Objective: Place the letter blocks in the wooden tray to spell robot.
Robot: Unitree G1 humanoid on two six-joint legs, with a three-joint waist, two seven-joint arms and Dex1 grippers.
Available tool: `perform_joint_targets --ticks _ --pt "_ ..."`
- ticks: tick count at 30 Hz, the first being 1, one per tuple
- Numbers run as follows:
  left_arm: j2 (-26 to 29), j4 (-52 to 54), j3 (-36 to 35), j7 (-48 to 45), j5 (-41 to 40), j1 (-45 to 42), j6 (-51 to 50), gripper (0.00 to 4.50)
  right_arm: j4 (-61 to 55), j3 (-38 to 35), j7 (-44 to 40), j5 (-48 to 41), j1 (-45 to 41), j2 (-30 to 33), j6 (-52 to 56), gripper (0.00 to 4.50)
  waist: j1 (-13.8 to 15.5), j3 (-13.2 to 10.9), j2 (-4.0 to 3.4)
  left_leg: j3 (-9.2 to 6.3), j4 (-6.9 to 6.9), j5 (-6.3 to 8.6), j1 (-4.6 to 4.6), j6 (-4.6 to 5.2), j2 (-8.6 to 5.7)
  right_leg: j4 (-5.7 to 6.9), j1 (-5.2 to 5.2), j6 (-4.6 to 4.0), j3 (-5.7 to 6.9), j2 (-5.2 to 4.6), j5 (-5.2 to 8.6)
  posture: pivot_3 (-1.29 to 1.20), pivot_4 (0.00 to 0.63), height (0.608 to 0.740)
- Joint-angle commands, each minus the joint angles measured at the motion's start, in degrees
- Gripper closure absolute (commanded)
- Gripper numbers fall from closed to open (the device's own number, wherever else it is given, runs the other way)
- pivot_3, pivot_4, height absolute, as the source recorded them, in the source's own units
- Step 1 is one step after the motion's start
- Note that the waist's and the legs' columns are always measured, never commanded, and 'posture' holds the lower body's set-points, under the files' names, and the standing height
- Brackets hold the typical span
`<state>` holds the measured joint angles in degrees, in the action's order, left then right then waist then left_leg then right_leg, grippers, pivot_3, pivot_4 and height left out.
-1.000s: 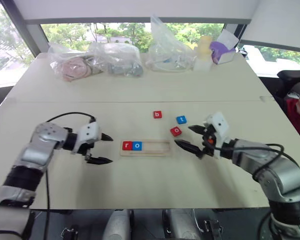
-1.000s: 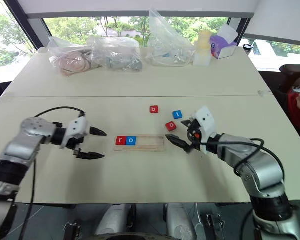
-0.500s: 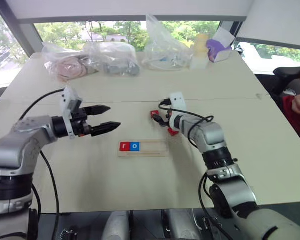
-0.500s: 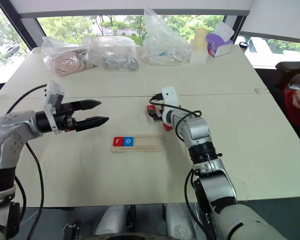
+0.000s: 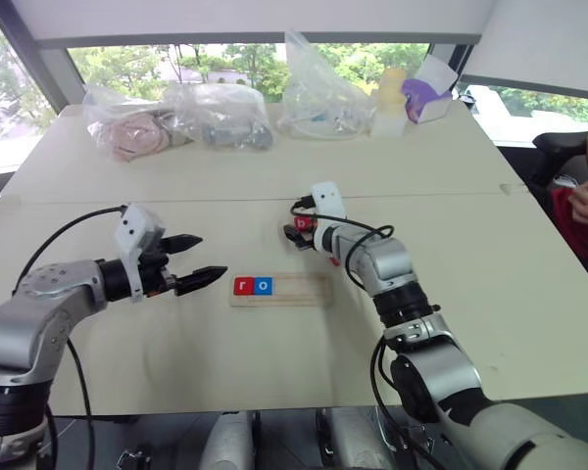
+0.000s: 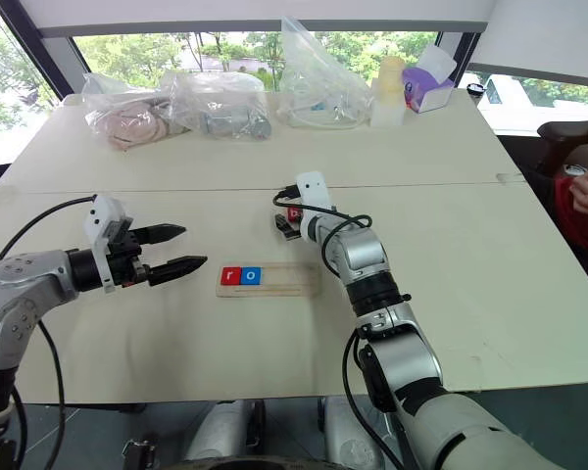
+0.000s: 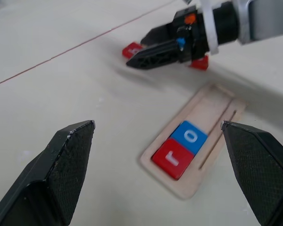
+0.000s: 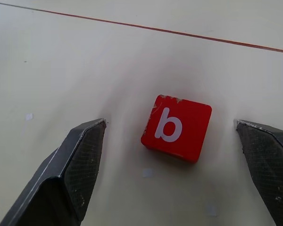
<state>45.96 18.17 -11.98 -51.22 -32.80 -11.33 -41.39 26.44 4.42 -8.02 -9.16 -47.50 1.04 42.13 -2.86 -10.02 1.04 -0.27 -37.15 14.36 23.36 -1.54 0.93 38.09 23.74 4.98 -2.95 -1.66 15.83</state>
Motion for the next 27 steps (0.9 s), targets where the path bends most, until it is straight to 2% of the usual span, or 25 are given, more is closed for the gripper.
perform_joint_targets --ticks 1,3,6,8,11,13,16,20,23,27 --pt "1.2 0.6 0.0 -0.5 1.0 -0.4 2.1 0.0 3.9 -0.3 0.6 1.3 -0.7 -1.3 -2.4 0.83 -0.1 0.0 0.01 0.0 0.0 0.0 -0.02 -0.01 0.0 0.0 -0.03 -0.02 0.0 0.0 -0.01 0.0 0.15 0.735" --pt "1.2 0.5 0.1 -0.5 1.0 -0.6 2.3 0.0 4.8 0.1 0.3 2.1 -0.8 -1.4 -3.4 1.95 -0.3 0.0 0.01 0.0 -0.01 -0.01 -0.06 -0.01 0.0 -0.01 -0.07 -0.02 0.0 0.0 -0.01 0.0 0.15 0.735" --pt "0.8 0.5 0.9 -0.4 1.3 -1.0 2.5 0.0 5.6 1.2 -0.4 3.9 -0.7 -0.9 -5.2 3.36 -1.1 0.0 0.01 0.0 0.01 -0.01 -0.05 -0.01 0.01 -0.01 -0.06 -0.03 0.01 -0.01 -0.01 0.0 0.15 0.735" --pt "0.4 0.4 1.7 -0.3 1.5 -1.7 3.1 0.0 4.1 1.0 -0.2 4.8 -0.4 0.5 -5.8 3.35 -1.2 0.0 0.01 -0.01 0.03 -0.01 -0.05 -0.01 0.02 -0.01 -0.05 -0.02 0.0 0.0 -0.01 0.0 0.15 0.735" --pt "-0.1 1.7 2.2 -0.6 0.0 -2.5 2.6 0.0 -5.5 -1.0 0.2 5.2 1.8 4.4 -4.8 3.35 -0.9 0.0 0.0 -0.02 0.03 -0.01 -0.02 -0.01 0.01 -0.01 -0.03 -0.02 0.01 0.0 -0.01 0.0 0.15 0.735" --pt "-0.2 2.6 2.9 -0.9 -0.5 -2.8 2.2 0.0 -16.9 -1.9 -0.4 5.4 5.6 8.2 -1.1 3.35 -0.2 0.0 -0.03 -0.06 0.01 -0.01 0.08 -0.01 -0.04 -0.07 0.01 -0.01 0.05 -0.04 -0.01 0.0 0.15 0.735" --pt "-1.7 3.3 5.1 -0.8 -0.8 -4.4 2.1 0.0 -38.1 -5.5 0.0 4.2 14.8 13.4 9.9 3.35 0.9 0.0 -0.04 -0.06 0.02 0.0 0.25 -0.01 -0.12 -0.17 0.08 0.01 0.05 -0.12 0.0 0.0 0.15 0.735" --pt "-4.7 3.7 8.6 -0.2 -0.4 -6.2 2.8 0.0 -54.5 -14.9 5.5 2.7 22.6 8.5 25.9 3.35 0.4 0.0 0.0 -0.06 0.06 0.01 0.23 0.0 -0.02 -0.22 0.06 0.03 0.02 -0.05 0.01 0.0 0.15 0.735" --pt "-6.8 4.8 11.9 -0.7 -0.1 -7.0 3.4 0.0 -64.7 -18.2 7.6 3.4 28.8 4.4 35.7 3.35 0.4 0.0 -0.01 -0.06 0.08 0.01 0.1 0.0 0.02 -0.09 0.05 -0.01 -0.01 0.05 0.02 0.0 0.15 0.735" --pt "-6.7 4.8 15.2 -2.7 1.2 -7.4 4.7 0.0 -70.0 -19.2 7.7 3.1 33.4 1.7 42.7 3.35 0.2 0.0 -0.04 -0.03 0.07 0.0 0.06 0.0 0.04 -0.07 0.07 -0.05 -0.05 0.15 0.04 0.0 0.15 0.735"
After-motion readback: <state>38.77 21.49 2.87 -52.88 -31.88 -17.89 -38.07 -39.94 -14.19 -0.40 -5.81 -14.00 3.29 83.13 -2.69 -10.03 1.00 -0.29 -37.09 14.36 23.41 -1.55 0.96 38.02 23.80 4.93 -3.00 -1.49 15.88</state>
